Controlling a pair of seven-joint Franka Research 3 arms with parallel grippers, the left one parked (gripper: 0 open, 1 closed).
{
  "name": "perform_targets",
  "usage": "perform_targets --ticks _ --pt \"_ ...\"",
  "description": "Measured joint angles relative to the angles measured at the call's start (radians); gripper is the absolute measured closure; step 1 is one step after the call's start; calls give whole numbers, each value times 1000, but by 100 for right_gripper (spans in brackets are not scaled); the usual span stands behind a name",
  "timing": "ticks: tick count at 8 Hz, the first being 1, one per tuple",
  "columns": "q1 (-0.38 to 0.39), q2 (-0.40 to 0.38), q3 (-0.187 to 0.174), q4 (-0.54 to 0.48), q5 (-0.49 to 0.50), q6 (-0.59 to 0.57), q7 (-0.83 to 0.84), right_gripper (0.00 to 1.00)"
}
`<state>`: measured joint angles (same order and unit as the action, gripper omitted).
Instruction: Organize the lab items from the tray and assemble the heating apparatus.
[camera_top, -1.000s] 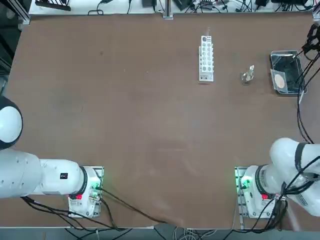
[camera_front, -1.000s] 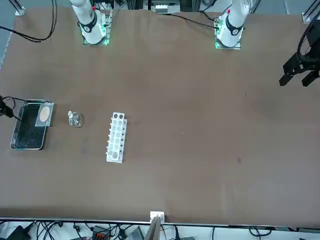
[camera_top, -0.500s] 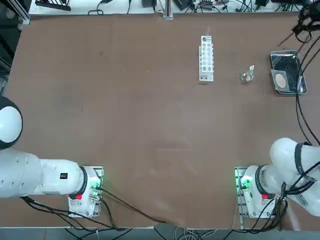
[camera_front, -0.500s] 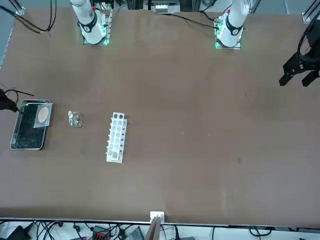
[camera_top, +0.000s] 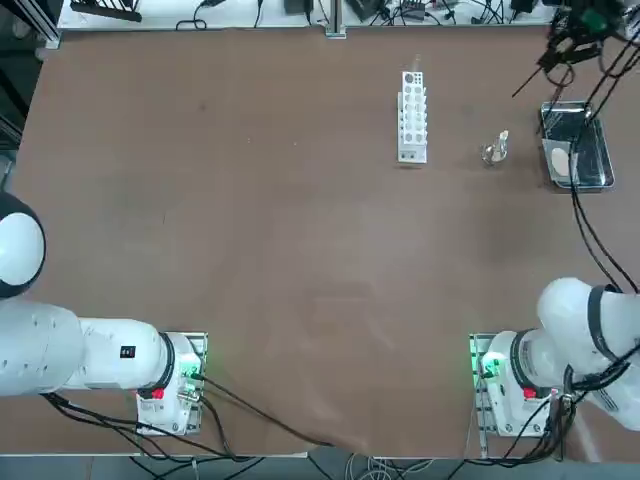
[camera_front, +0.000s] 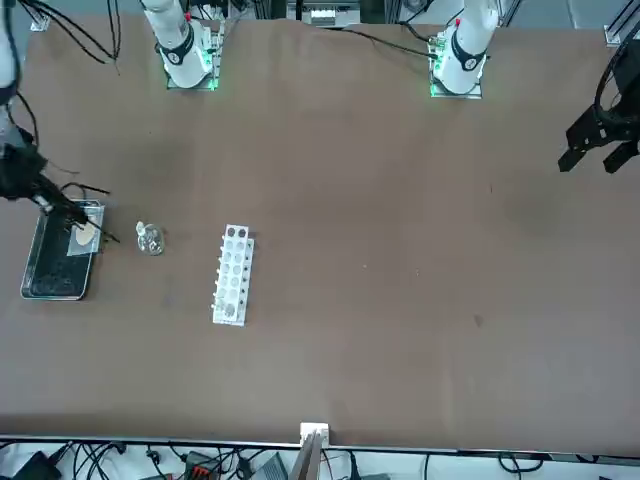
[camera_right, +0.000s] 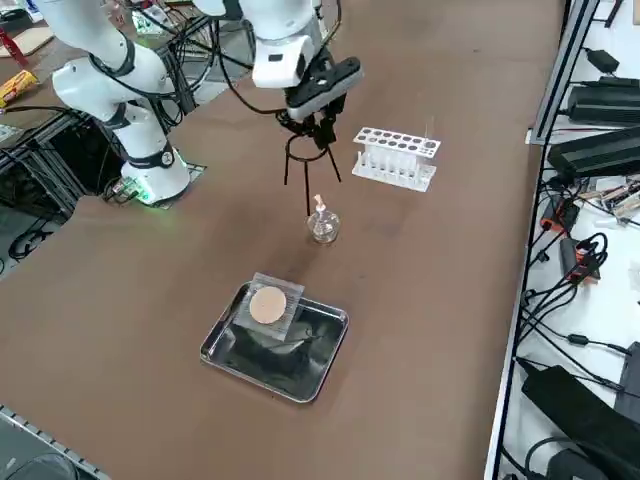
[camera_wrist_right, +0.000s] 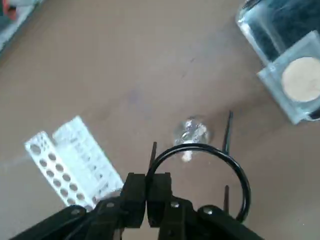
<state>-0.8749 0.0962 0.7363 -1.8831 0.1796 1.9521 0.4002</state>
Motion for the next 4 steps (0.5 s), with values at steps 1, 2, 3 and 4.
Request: perform_targets --ticks 1,2,3,4 --pt "29 0 2 -33 0 18 -48 94" --pt "46 0 2 -76 0 59 -90 94" --pt "50 0 2 -119 0 110 -134 94" --pt "51 1 2 -153 0 152 -182 94"
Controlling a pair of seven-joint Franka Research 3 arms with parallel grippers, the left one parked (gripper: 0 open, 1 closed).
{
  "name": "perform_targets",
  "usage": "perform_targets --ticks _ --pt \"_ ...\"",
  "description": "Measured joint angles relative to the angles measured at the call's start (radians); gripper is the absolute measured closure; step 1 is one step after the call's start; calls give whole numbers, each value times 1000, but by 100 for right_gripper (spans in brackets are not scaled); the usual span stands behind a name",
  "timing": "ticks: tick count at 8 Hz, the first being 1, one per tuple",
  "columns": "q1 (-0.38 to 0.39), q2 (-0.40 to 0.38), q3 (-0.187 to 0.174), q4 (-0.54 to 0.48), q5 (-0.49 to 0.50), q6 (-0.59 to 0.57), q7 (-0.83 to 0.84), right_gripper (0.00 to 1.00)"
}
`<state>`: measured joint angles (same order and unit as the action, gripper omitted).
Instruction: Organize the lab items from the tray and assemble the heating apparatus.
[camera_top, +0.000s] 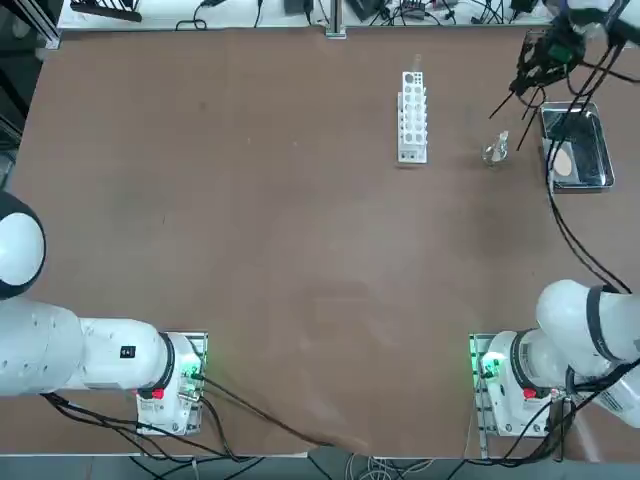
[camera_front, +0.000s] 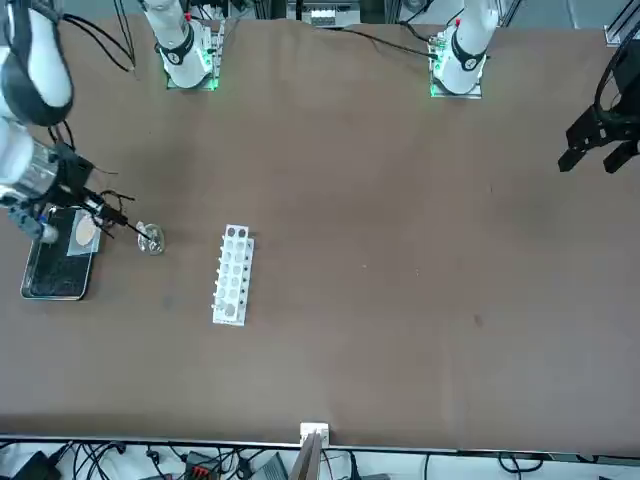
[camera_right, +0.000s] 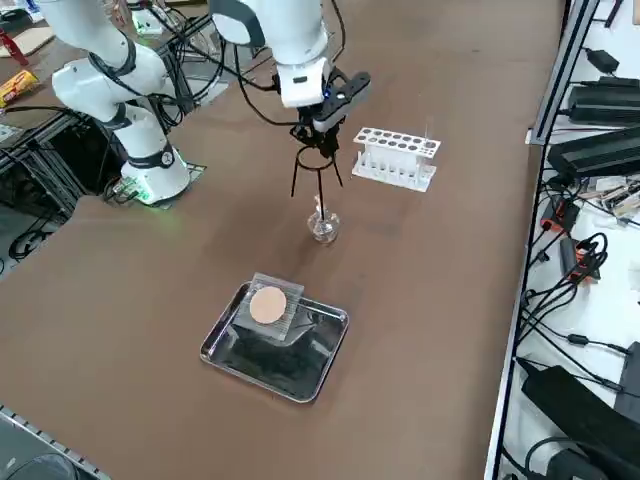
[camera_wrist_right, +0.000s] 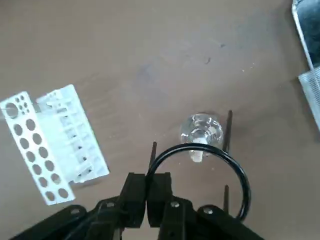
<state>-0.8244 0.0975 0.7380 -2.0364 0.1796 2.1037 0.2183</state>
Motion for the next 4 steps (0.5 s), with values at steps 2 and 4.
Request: perform_targets --ticks 2,4 --pt "0 11 -1 -50 0 62 -85 94" --pt "5 43 -1 -67 0 119 -124 94"
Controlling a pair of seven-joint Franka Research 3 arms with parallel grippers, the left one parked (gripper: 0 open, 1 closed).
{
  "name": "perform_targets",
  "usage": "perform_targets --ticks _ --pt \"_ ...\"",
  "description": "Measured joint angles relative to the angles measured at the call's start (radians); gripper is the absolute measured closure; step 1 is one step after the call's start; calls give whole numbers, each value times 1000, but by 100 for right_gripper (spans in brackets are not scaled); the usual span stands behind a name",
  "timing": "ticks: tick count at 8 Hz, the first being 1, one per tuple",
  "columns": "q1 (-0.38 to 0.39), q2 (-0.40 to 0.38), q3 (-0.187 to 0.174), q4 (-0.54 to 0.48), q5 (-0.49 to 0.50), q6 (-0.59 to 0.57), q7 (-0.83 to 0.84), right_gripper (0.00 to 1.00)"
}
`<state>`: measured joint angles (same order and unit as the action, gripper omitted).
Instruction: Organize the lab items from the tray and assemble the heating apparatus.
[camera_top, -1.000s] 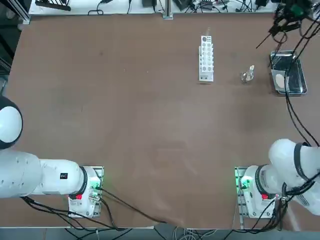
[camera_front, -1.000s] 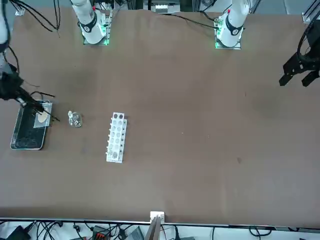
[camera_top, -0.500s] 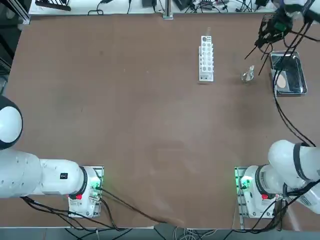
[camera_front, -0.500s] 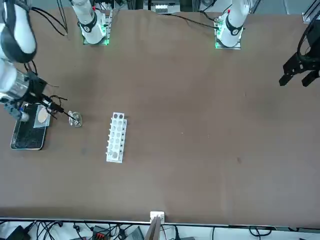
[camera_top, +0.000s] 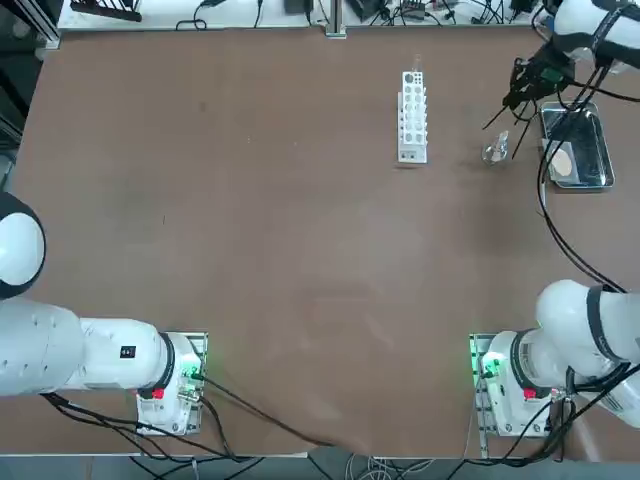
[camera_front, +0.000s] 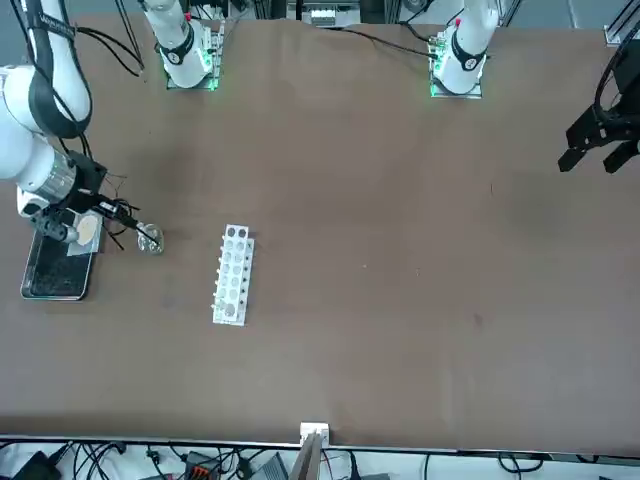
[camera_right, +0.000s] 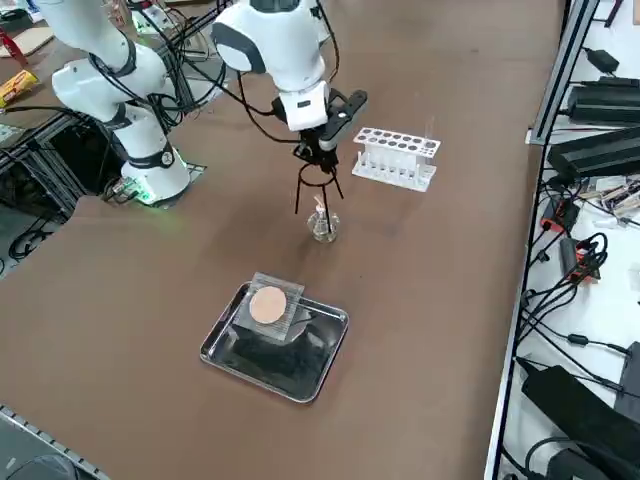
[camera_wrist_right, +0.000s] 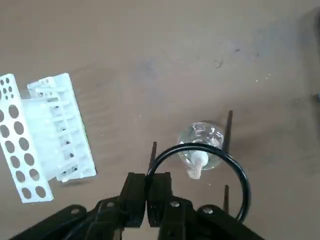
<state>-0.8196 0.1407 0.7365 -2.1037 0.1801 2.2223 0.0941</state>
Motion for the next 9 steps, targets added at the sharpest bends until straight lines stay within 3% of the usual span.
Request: perform_targets --ticks 4,9 --pt "3 88 -1 -36 0 99 -52 94" --pt "3 103 -6 -44 -18 99 -65 94"
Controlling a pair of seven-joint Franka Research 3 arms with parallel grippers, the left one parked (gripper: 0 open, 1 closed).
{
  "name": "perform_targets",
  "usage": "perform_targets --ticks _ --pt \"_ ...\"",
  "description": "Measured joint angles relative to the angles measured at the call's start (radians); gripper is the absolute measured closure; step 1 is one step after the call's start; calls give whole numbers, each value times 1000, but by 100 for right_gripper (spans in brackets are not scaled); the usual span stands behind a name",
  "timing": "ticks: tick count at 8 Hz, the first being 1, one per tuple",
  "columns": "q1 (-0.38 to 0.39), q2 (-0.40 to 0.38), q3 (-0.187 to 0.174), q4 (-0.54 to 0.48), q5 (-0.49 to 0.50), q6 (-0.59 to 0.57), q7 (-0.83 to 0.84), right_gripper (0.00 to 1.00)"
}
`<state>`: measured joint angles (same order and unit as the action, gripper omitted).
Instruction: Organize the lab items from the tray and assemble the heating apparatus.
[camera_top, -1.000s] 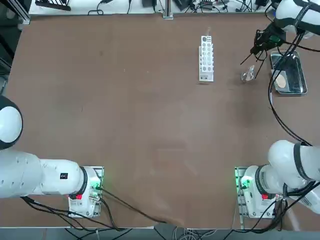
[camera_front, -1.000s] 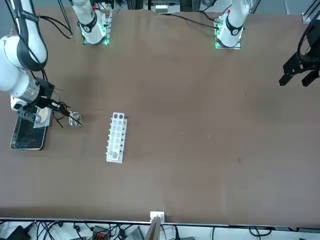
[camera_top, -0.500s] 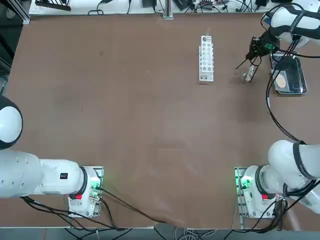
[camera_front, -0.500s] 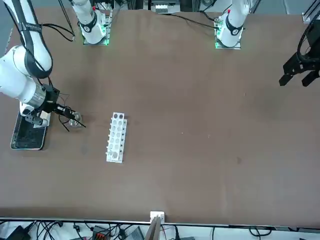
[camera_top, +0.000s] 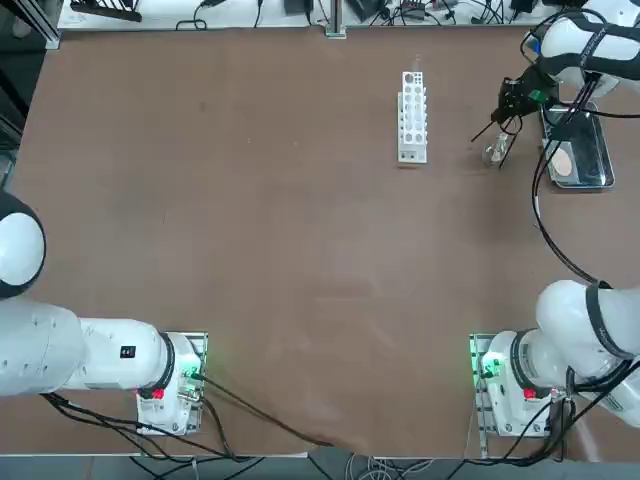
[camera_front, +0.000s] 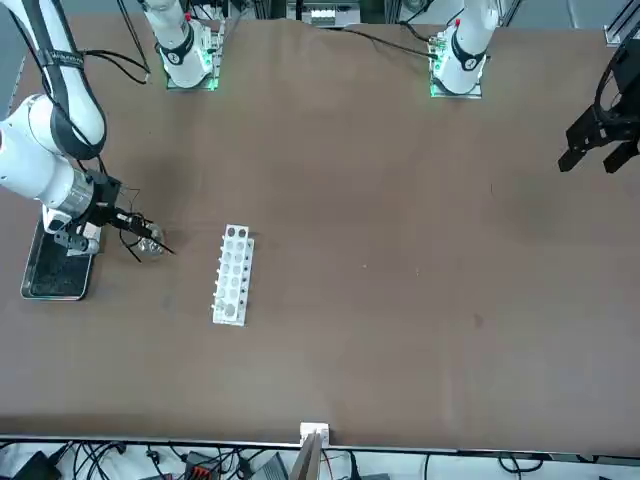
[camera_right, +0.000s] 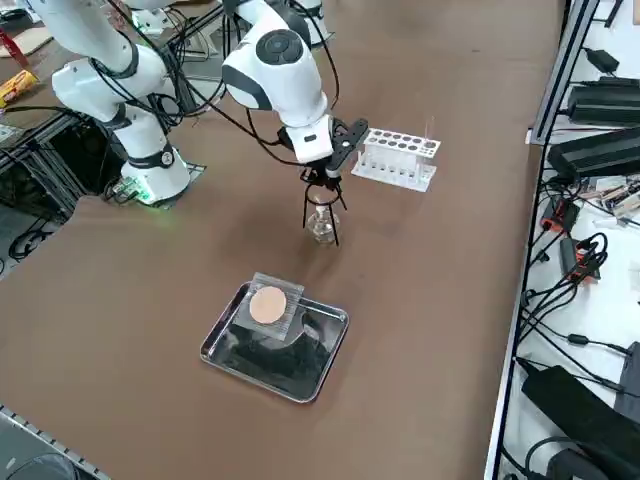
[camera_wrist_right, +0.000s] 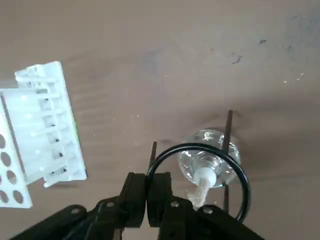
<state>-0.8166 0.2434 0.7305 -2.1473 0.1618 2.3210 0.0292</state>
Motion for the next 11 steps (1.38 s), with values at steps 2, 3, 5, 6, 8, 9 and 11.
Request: perform_targets --ticks 2,3,5,6,8,9,11 --pt "-1 0 -2 -5 -34 0 0 94" --pt "-2 0 -3 -10 -37 0 0 94" --pt "-2 0 -4 -19 -40 0 0 88" --pt "-2 0 -4 -19 -40 0 0 78" --pt "0 0 -3 -18 -40 1 0 44" --pt "0 0 -3 -14 -40 2 0 27" --pt "1 -3 -2 9 -41 -8 0 0"
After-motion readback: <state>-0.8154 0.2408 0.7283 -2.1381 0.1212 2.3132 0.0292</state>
